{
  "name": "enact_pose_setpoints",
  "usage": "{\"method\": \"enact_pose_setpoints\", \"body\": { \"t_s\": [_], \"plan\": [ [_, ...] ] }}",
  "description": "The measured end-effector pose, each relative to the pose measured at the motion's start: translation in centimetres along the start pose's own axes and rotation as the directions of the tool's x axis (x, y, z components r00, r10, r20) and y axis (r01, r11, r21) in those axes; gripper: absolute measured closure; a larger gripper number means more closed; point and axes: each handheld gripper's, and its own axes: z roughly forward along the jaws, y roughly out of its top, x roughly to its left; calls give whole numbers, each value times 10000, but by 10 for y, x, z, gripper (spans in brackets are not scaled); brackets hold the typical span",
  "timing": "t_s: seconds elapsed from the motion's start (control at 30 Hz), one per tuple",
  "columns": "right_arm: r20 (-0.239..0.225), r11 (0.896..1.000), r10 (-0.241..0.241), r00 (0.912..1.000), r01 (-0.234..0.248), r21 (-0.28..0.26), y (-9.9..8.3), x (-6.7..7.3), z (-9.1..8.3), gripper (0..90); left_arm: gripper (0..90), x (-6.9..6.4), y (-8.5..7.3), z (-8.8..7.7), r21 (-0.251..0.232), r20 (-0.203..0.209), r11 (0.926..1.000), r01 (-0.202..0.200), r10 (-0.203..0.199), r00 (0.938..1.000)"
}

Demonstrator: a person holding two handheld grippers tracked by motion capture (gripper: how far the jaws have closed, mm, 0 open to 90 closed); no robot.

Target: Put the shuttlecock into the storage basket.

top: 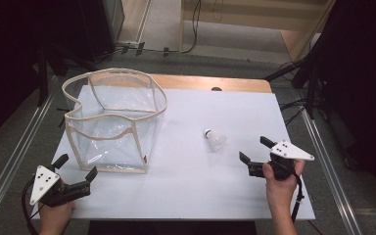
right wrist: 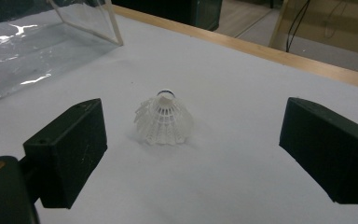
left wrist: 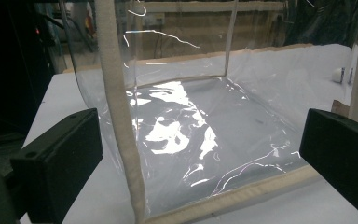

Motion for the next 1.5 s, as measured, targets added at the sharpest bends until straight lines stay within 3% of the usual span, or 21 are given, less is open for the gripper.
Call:
{"method": "enact_pose_setpoints", "body": {
  "t_s": [0.1,0.27,0.3,0.43,0.47,0.5,0.57,0.63,0.67,0.8,0.97,1.1,1.27,1.5],
  "plan": [
    [-361,9999,-16,9993,21,121,8,-1,7,148,0,0,0,0,11,-17,10000,-14,14,10000],
    [-328,9991,-164,9993,177,391,18,1,18,205,0,0,0,0,-7,-10,10000,-27,27,10000],
    [-12,9991,-36,10000,37,426,21,3,24,339,0,0,0,0,-16,-7,10000,-18,18,10000],
    [108,9966,22,9999,-31,818,24,2,38,512,0,0,0,0,1,2,10000,-28,28,10000],
    [108,9966,22,9999,-31,818,24,2,38,512,0,0,0,0,1,2,10000,-28,28,10000],
    [137,9926,-134,9998,116,1207,26,1,44,573,0,0,0,1,9,-3,10000,-42,42,10000],
    [-45,9891,-165,9999,170,1465,26,-1,50,673,0,0,0,1,28,-7,10000,-47,47,10000],
    [-245,9873,-127,9996,164,1577,27,-3,53,696,0,0,0,1,20,-4,10000,-49,49,10000],
    [-398,9807,-188,9990,262,1935,29,-5,59,745,0,0,0,1,17,-3,10000,-45,45,10000],
    [-514,9723,-125,9986,242,2326,31,-9,70,834,0,0,0,1,22,10,10000,-82,81,10000],
    [-470,9580,-269,9985,392,2842,29,-13,82,872,0,0,0,1,14,6,10000,-29,29,10000],
    [-476,9501,-100,9988,243,3110,26,-15,89,872,0,0,0,1,29,10,10000,-60,60,10000],
    [-306,9309,140,9994,-19,3654,16,-24,106,872,0,0,0,1,23,12,10000,-22,22,10000],
    [-375,9182,168,9992,-6,3961,8,-25,118,873,0,0,0,1,26,8,10000,-13,13,10000]
  ]
}}
